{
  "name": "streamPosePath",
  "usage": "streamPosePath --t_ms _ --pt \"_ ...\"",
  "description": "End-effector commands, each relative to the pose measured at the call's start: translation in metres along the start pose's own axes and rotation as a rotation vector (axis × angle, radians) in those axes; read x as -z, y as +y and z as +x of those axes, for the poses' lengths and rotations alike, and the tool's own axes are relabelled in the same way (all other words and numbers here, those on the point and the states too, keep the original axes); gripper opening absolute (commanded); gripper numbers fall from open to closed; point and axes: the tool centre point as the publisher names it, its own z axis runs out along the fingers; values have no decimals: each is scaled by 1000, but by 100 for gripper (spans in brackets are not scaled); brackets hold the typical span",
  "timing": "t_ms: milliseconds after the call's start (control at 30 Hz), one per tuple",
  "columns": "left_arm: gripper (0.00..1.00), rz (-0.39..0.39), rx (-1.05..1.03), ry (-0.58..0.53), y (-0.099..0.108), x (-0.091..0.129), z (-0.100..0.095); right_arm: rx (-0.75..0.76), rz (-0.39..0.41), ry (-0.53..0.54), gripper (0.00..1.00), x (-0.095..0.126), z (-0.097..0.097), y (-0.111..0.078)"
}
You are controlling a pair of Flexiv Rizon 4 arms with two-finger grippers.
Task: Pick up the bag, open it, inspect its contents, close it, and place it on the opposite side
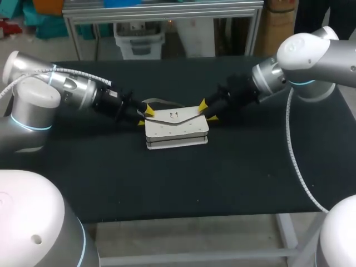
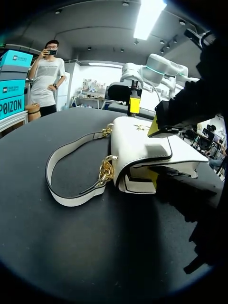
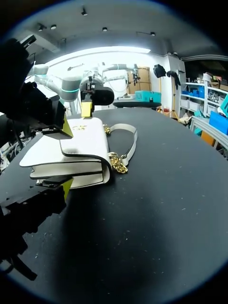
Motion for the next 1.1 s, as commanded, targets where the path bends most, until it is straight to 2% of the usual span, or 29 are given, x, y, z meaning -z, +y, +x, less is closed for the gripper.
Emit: streamPosePath --t_ms 33,267,300,333,367,400,800,833,867,900,933,967,1100 --pt "46 -7 -2 6 1 -1 -1 4 8 8 47 -5 2 3" --pt "43 -25 -2 1 -1 -7 1 9 31 13 42 -21 3 8" --pt "39 -29 -2 4 -1 -7 1 8 31 14 38 -23 3 8" --pt "27 -32 -2 6 -2 -8 1 7 32 15 33 -24 4 6" --pt "7 -33 -2 7 -2 -8 1 7 26 14 19 -24 4 6" --pt "0 -35 -3 9 -2 -8 1 8 22 17 0 -24 3 6" --pt "0 -43 -3 14 -2 -8 -1 18 -5 30 0 -18 -1 2" --pt "9 -41 -1 13 -3 -8 0 18 -4 31 0 -17 -2 2" --pt "48 -36 3 12 -3 -6 0 19 -3 33 25 -16 -1 1" --pt "100 -31 9 15 -3 -4 0 21 -4 34 43 -14 -1 0" --pt "100 -27 12 16 -3 -3 1 23 -5 35 85 -12 0 -1" --pt "100 -21 16 16 -3 -2 1 24 -6 35 100 -11 0 -1" --pt "100 -7 30 10 -1 4 4 39 -13 27 100 -2 5 -3"
